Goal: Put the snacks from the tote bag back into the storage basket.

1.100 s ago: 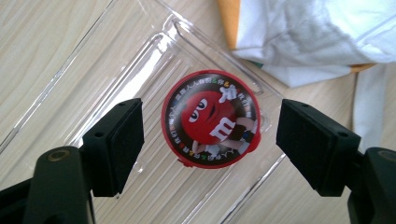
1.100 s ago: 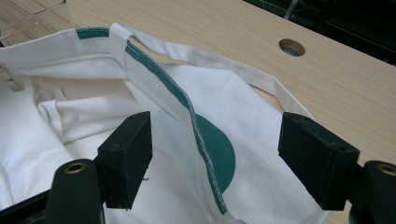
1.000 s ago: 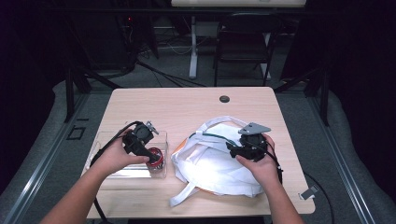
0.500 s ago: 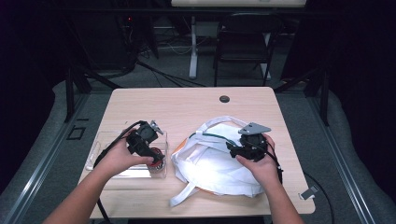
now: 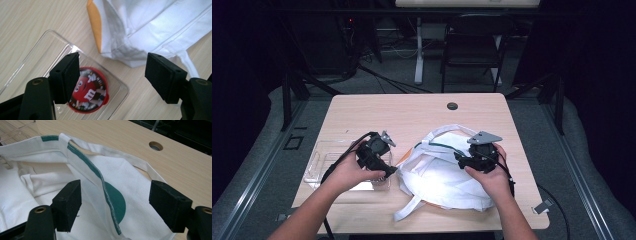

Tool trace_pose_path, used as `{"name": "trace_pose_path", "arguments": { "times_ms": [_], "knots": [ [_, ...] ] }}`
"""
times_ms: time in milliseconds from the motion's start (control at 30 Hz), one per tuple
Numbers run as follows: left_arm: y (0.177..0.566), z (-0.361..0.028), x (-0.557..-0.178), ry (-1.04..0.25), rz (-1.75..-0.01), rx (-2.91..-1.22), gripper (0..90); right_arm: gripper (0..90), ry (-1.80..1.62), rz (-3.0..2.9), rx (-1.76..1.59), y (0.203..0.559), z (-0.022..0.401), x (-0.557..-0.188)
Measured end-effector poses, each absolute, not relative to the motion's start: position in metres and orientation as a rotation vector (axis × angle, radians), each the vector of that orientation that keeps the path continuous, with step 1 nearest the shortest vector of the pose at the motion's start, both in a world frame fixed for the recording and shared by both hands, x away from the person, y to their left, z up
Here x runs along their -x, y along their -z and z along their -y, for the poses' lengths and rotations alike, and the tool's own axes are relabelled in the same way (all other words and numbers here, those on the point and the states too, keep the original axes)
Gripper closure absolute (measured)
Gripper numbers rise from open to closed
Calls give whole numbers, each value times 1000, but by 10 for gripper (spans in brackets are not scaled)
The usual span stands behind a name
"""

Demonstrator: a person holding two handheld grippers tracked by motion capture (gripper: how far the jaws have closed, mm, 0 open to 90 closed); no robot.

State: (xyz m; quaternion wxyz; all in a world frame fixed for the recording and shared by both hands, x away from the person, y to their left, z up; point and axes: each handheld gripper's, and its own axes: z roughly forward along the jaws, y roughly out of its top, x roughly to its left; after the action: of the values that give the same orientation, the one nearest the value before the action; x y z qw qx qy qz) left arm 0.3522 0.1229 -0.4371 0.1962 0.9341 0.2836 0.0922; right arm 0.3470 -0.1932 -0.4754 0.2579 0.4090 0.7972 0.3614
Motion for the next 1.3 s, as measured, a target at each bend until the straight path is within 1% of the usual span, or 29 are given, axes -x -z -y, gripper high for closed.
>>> {"name": "trace_pose_path", "arguments": {
  "times_ms": [367, 700, 1067, 1300],
  "knots": [
    [448, -103, -343, -242, -742, -2613, 294, 259, -979, -2168, -1103, 474, 193, -346],
    [456, -99, -331, -239, -757, -2565, 315, 259, -980, -2170, -1100, 474, 192, -346],
    [470, -98, -320, -282, -756, -2549, 328, 259, -983, -2166, -1095, 475, 190, -345],
    [482, -97, -315, -267, -783, -2517, 338, 261, -975, -2176, -1087, 476, 189, -345]
  ]
}}
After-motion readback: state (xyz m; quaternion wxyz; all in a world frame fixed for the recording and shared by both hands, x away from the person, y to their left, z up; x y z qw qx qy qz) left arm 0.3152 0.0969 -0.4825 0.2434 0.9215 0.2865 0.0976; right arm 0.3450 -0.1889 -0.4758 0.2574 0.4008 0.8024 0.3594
